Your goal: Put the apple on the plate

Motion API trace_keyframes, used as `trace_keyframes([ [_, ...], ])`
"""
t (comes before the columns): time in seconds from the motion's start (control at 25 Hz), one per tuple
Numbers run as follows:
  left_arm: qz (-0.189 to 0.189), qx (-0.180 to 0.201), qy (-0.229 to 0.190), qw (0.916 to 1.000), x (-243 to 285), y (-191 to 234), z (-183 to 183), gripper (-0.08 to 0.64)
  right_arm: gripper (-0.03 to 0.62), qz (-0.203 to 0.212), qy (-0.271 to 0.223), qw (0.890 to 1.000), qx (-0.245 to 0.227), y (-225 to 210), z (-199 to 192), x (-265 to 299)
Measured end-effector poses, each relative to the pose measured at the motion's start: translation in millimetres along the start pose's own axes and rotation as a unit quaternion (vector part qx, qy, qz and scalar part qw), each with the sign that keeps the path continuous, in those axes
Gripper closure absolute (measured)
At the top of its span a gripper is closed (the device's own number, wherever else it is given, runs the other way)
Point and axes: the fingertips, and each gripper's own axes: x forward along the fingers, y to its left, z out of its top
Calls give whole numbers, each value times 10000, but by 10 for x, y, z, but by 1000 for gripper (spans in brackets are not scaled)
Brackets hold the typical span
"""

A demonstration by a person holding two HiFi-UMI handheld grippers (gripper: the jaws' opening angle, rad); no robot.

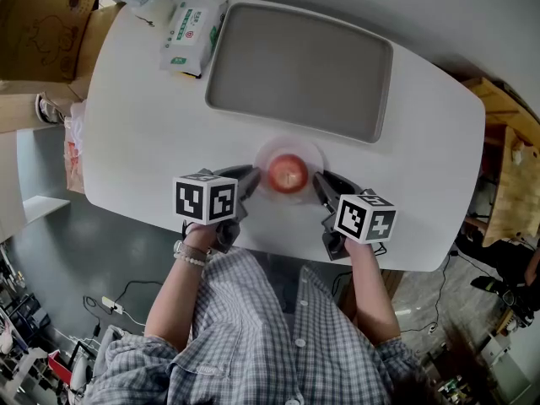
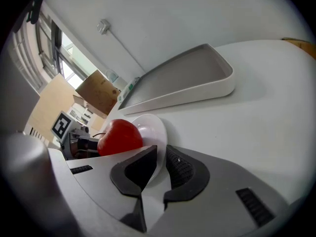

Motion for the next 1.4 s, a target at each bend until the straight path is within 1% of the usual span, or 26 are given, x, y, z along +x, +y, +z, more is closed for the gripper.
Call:
trace_keyframes([
  [0.12, -124, -192, 94, 9997, 2, -13, 7, 515, 529, 33, -39, 9997, 234, -12, 0, -3],
  [0.28, -105, -280, 241, 9993, -3, -9, 8, 518, 532, 4, -30, 9991, 429, -11, -8, -6],
  [0.44, -184, -475, 366, 9980, -25, 0, -8, 524, 541, 120, -41, 9965, 827, 1, -2, -25],
  [0.56, -227, -578, 422, 9972, -31, 10, -15, 525, 545, 160, -61, 9949, 990, 6, 6, -25],
  [0.76, -266, -668, 430, 9965, -53, 7, 1, 526, 545, 172, -87, 9940, 1076, 27, 21, -36],
  [1.4, -358, -698, 477, 9958, -117, -115, 97, 526, 548, 235, -197, 9936, 1086, 94, 195, -182],
])
